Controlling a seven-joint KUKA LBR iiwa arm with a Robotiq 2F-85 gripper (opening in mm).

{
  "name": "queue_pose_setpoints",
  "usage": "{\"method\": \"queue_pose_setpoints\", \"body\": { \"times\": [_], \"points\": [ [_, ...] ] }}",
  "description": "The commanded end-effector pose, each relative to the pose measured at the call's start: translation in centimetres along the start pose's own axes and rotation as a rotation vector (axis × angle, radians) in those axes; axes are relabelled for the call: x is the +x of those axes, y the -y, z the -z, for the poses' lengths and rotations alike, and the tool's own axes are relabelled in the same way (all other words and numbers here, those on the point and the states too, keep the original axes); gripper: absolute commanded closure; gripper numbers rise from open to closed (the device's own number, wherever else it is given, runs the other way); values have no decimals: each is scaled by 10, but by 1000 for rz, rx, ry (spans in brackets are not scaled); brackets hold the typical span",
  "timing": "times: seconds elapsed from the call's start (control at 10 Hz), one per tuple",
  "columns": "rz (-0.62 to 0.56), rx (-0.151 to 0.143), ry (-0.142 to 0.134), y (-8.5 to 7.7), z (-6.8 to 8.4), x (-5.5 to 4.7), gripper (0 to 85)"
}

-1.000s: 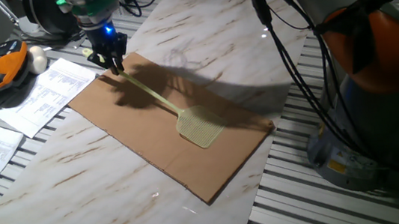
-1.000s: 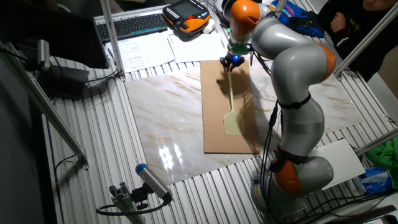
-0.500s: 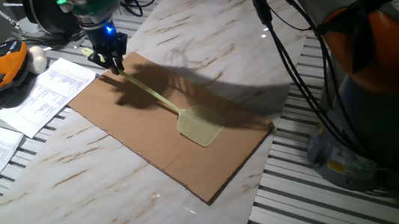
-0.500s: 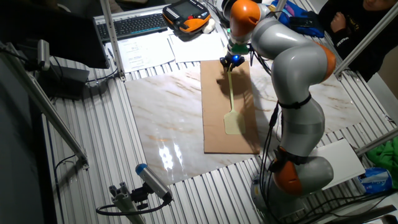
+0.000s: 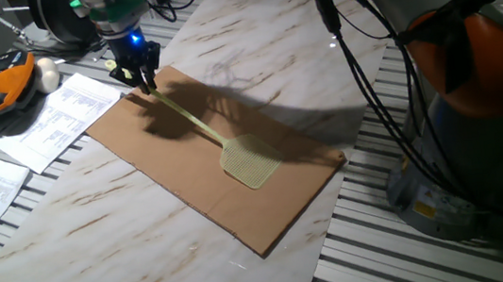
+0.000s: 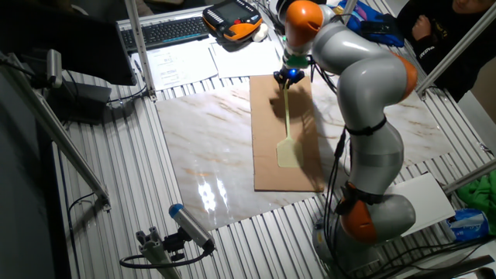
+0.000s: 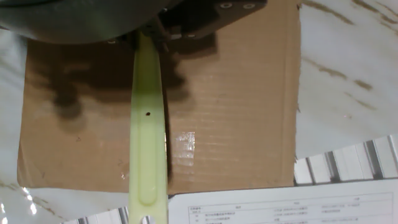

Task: Swat with a flyswatter

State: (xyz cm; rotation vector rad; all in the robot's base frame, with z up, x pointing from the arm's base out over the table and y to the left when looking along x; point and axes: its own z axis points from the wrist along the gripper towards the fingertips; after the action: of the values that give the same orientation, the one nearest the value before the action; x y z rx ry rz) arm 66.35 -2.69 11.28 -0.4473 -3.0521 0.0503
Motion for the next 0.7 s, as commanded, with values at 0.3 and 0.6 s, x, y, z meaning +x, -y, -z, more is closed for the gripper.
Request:
{"method": "queue_pose_setpoints", "body": {
  "times": [0.3, 0.6],
  "points": [
    [-6, -3, -8, 16, 41, 8, 850],
    [-25, -13, -27, 30, 64, 15, 850]
  ]
}}
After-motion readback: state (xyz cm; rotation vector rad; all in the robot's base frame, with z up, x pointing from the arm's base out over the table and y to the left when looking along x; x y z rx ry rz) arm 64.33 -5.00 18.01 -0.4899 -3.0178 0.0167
